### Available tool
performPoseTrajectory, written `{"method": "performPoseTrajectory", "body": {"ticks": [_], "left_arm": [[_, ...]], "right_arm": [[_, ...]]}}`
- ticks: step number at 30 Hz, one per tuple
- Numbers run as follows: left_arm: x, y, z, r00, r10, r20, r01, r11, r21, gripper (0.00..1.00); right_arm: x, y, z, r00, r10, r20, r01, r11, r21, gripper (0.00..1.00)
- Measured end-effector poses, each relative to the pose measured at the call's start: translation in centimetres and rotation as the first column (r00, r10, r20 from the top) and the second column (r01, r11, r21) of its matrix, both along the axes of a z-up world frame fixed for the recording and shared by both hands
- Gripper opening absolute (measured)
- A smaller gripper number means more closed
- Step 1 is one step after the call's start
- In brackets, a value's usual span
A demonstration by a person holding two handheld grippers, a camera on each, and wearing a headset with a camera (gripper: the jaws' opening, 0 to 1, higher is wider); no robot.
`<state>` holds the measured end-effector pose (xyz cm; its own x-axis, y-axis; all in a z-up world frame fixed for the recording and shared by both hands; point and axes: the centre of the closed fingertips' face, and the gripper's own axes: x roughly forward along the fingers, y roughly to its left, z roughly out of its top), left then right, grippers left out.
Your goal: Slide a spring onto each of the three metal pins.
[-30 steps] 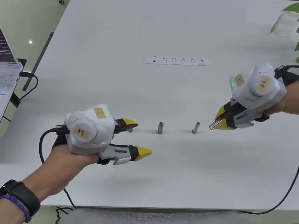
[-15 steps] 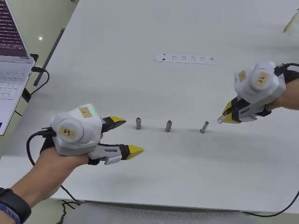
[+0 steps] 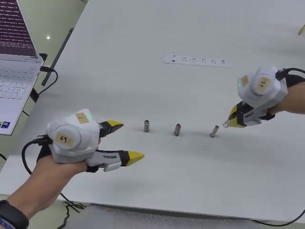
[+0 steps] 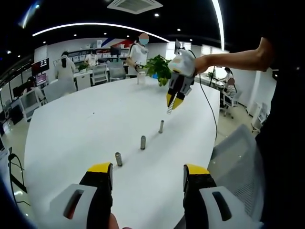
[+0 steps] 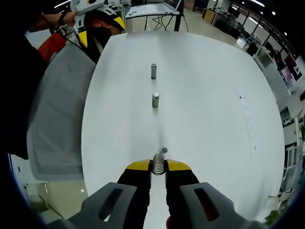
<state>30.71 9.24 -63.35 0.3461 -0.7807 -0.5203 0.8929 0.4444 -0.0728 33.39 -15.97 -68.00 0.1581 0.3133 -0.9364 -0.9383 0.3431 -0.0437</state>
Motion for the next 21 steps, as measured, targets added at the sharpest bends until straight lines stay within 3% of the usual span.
{"method": "performPoseTrajectory", "body": {"ticks": [21], "left_arm": [[-0.3,3.0,0.2,0.997,0.075,-0.007,-0.075,0.997,0.004,0.56]], "right_arm": [[1.5,0.7,-2.7,0.999,0.041,-0.024,-0.042,0.998,-0.043,0.08]]}}
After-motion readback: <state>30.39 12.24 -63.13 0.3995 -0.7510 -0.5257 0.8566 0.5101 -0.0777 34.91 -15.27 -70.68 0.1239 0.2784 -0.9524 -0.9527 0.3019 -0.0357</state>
